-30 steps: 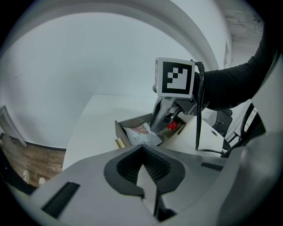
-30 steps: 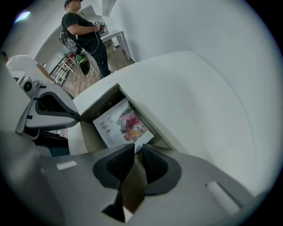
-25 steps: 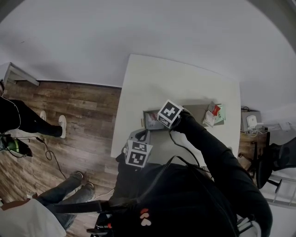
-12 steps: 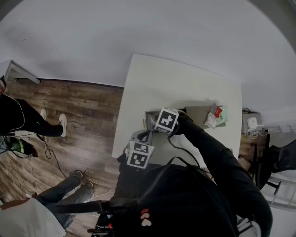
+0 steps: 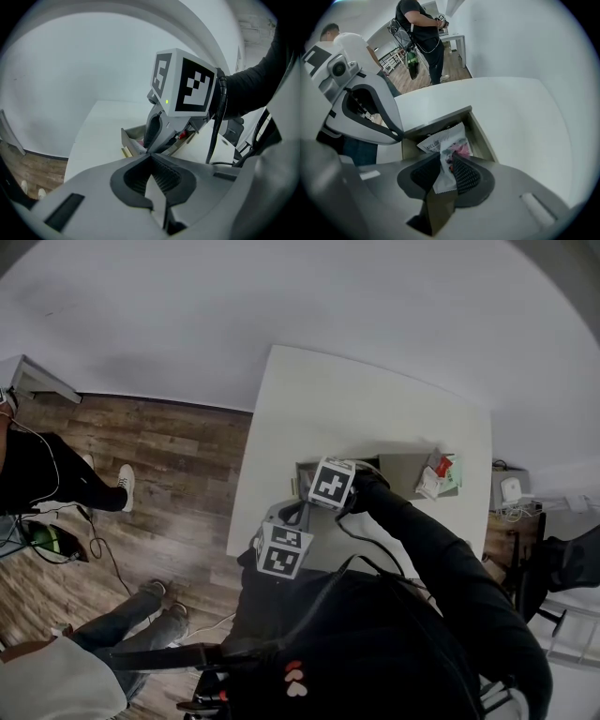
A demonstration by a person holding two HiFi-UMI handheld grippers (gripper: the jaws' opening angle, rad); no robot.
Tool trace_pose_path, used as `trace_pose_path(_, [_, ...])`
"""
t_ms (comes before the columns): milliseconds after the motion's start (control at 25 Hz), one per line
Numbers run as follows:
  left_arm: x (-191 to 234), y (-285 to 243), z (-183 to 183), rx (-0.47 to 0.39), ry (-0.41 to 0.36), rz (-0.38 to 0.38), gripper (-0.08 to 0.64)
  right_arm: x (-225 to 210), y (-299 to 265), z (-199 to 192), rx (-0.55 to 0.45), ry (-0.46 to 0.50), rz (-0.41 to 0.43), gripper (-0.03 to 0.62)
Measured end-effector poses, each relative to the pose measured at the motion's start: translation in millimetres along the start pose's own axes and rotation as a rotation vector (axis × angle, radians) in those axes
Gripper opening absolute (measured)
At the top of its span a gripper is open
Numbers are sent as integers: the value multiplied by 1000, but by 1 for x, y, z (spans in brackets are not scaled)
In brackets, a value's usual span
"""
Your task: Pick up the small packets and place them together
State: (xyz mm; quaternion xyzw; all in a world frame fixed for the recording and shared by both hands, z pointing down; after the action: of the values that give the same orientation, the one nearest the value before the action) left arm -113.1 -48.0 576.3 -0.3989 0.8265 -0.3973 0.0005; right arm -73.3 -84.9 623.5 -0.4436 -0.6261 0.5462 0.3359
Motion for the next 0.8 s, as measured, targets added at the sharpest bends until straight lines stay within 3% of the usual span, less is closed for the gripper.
trace_pose_path(200, [0, 0, 2, -5, -12, 3, 0, 1, 5, 1, -26, -7, -7, 37])
trace_pose_path(560, [1, -3, 4, -8, -37, 5, 0, 2, 18, -2, -80, -73, 23, 25])
trace_pose_path(800, [0, -2, 5, 1, -39, 15, 1, -7, 46, -3, -136, -80, -16, 25])
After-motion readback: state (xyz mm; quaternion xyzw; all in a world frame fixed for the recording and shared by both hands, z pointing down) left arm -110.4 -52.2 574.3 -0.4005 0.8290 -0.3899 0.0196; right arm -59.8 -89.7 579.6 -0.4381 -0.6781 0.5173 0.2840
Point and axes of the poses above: the fingertips, and each gripper's own axes: y backward along the fingers, x to its left, z out of its top, the point moved 2 cm from there along y, backward along the fingers, and after that the axes turned 7 degrees about -z, right-handed, at the moved point
